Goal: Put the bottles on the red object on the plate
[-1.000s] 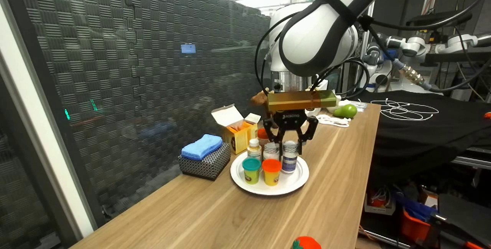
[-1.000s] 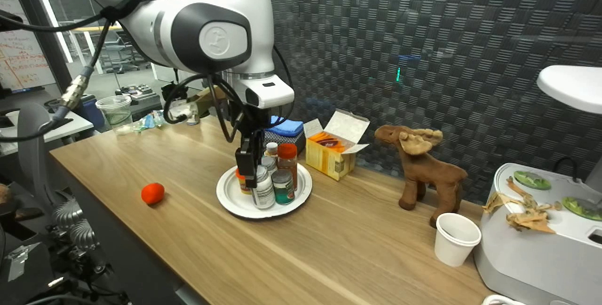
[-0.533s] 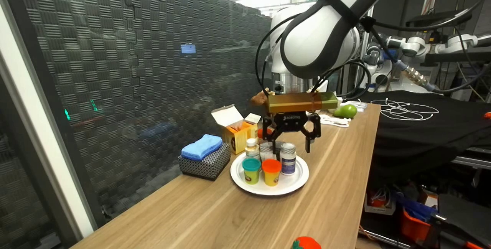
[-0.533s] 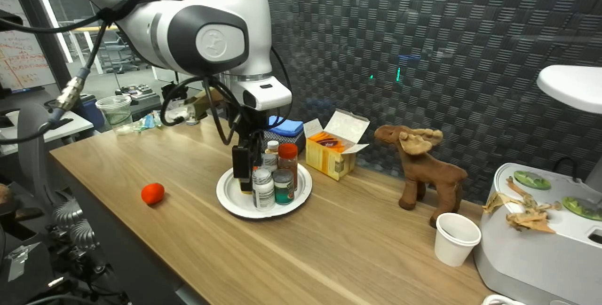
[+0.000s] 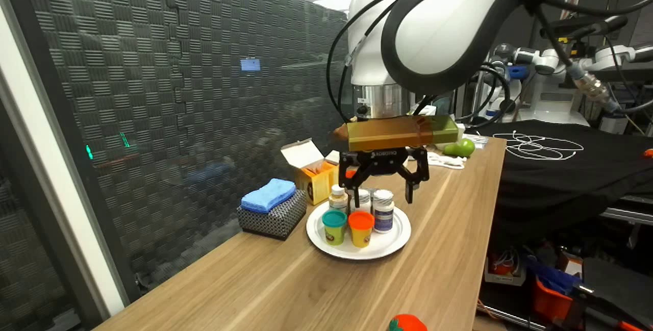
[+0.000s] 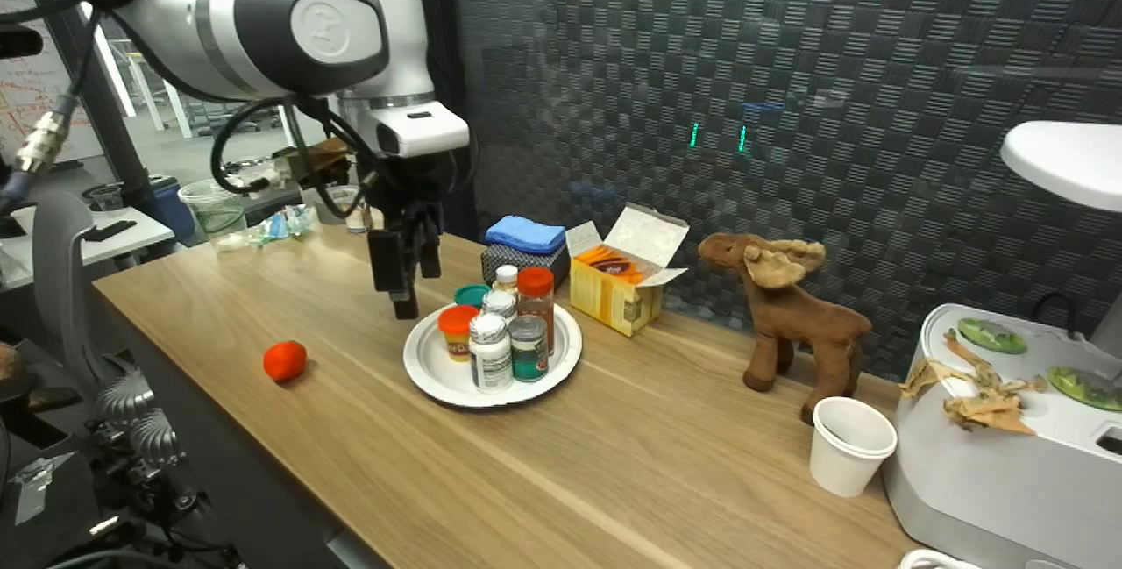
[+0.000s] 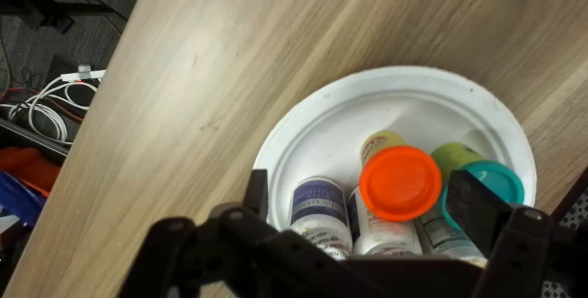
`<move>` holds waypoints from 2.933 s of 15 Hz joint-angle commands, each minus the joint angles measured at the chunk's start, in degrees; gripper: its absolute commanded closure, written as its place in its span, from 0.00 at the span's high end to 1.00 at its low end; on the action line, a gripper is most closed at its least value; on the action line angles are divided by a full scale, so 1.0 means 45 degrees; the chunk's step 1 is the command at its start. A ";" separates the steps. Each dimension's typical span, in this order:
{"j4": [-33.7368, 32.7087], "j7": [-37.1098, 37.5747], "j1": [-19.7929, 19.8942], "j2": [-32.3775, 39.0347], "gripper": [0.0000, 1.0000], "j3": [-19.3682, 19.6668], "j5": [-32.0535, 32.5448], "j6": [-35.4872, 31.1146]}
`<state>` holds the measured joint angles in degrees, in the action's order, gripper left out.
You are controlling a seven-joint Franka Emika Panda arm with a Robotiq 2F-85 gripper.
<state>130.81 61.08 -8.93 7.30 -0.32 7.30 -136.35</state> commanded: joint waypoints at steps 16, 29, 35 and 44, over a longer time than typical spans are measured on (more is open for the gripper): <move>-0.0122 -0.1457 -0.1208 0.1925 1.00 -0.1960 -0.0179 -0.0337; 0.0478 -0.2313 -0.1644 0.1596 1.00 -0.1925 -0.0093 0.0662; 0.0782 -0.3311 -0.1671 0.1645 1.00 -0.2000 -0.0212 0.0136; 0.1341 -0.3810 -0.1901 0.1537 1.00 -0.2222 -0.0514 -0.0047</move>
<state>135.05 45.38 -17.10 16.04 -10.09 6.69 -135.44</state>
